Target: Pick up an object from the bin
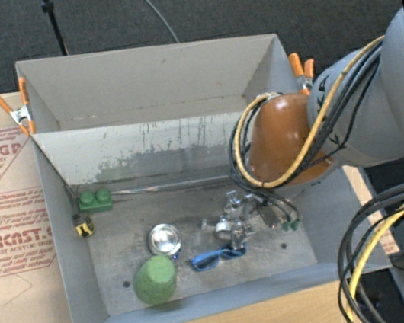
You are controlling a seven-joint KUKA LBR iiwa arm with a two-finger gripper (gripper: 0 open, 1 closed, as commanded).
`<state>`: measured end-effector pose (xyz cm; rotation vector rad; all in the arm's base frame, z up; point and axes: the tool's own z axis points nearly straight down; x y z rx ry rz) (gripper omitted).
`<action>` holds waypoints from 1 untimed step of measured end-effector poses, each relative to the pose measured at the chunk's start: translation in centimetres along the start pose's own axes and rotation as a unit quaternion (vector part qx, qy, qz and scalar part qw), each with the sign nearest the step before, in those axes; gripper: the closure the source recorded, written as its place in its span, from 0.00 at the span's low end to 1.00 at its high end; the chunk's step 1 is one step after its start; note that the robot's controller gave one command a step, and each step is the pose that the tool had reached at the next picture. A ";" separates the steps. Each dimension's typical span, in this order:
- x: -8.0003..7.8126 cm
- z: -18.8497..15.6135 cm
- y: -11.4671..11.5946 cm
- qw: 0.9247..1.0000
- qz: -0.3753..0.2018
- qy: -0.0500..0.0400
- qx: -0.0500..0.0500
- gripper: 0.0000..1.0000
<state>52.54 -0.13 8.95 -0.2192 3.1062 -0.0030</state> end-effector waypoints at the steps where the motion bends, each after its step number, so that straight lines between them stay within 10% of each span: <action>1: -1.6 -18.8 1.0 0.999 -0.038 0.008 -0.002 1.00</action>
Offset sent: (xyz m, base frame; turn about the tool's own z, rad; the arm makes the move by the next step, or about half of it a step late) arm 0.0070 0.0106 0.1834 -0.0761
